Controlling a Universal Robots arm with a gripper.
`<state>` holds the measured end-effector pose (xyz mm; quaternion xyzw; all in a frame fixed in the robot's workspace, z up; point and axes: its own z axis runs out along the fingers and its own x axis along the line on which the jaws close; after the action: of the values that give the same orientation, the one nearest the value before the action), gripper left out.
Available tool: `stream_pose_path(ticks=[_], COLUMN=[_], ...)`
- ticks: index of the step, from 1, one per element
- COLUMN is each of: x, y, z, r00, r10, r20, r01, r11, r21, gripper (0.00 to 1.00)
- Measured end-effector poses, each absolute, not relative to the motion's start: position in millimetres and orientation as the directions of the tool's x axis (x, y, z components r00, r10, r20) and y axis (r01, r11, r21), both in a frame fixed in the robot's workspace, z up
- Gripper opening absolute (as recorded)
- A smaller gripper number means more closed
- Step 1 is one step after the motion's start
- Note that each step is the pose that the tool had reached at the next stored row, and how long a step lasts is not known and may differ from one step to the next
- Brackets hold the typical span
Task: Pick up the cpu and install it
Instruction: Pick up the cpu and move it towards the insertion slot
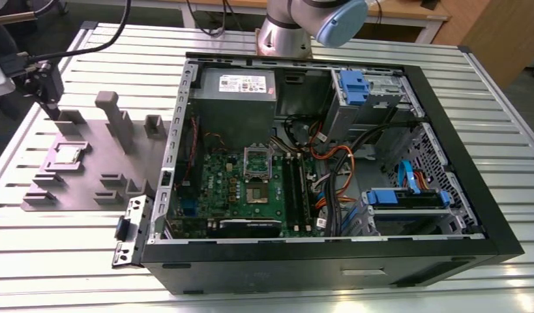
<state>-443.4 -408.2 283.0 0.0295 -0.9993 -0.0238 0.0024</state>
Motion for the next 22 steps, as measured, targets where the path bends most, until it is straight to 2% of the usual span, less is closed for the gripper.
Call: stream_pose_path(ticks=[22], x=[-443.4], y=[-410.8], z=[243.1], r00=[-0.997], r10=[-0.08], r20=[0.003], r01=[-0.08], r11=[0.996], r21=[0.048], gripper=[0.63])
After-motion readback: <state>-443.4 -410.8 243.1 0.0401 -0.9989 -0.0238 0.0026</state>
